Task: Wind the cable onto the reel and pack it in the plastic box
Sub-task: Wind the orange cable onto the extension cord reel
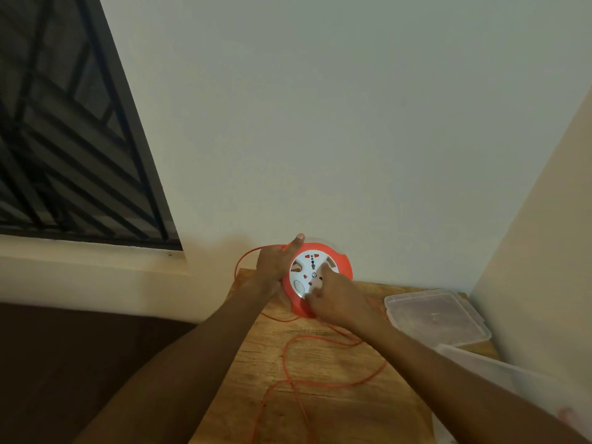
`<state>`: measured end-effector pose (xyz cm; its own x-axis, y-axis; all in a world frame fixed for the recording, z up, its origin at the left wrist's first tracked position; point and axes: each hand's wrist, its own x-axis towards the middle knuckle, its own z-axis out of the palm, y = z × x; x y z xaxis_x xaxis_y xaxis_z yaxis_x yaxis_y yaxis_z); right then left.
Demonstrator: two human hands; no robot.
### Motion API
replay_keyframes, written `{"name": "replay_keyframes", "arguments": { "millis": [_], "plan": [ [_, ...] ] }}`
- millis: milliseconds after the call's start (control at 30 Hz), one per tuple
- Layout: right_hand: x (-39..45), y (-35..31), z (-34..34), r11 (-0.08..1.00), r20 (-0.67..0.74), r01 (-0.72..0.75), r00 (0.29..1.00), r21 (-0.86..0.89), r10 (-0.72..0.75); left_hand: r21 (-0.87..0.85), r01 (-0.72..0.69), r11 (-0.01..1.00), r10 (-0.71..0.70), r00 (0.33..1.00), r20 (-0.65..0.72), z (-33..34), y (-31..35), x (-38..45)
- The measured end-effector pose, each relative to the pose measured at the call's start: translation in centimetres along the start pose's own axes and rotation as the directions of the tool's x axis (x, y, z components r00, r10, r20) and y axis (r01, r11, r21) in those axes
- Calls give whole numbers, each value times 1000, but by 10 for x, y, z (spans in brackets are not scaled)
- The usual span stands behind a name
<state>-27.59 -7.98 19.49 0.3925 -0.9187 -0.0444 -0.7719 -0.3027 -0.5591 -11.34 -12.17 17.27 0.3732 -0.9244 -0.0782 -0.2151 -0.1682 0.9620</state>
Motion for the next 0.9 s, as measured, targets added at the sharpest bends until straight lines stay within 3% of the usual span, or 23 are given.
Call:
{"name": "replay_keyframes", "arguments": {
  "millis": [67, 133, 200, 367, 467, 567, 700, 833, 900],
  "plan": [
    [-2, 1, -12, 892, -43, 241, 960, -382, -278, 12, 35, 999, -35, 999, 30, -7, 0, 3],
    [-2, -1, -26, 669, 107, 439, 872, -599, -477, 16, 31, 999, -32, 998, 57, -14, 2, 7],
    [3, -1, -37, 482, 282, 541, 813, -689, -510, -14, 35, 999, -33, 993, 114, -19, 6, 8],
    [19, -9, -54, 164, 494, 658, 685, -735, -535, 27, 38, 999, -43, 973, 228, -25, 13, 13],
    [19, -17, -50, -2, 562, 642, 670, -767, -485, 42, 20, 999, -30, 965, 261, -26, 14, 13],
    [20, -16, -39, -70, 574, 608, 697, -790, -429, 59, 15, 998, -30, 967, 251, -26, 12, 12],
    [22, -26, -33, -49, 573, 603, 726, -796, -381, 75, 20, 997, -41, 952, 303, -28, 11, 13],
    [26, -25, -36, -123, 597, 615, 667, -779, -446, 25, 26, 999, -32, 953, 301, -29, 7, 15],
    [32, -21, -37, -15, 519, 600, 679, -800, -519, -69, 26, 997, -7, 964, 266, -27, 3, 13]
  ]
}}
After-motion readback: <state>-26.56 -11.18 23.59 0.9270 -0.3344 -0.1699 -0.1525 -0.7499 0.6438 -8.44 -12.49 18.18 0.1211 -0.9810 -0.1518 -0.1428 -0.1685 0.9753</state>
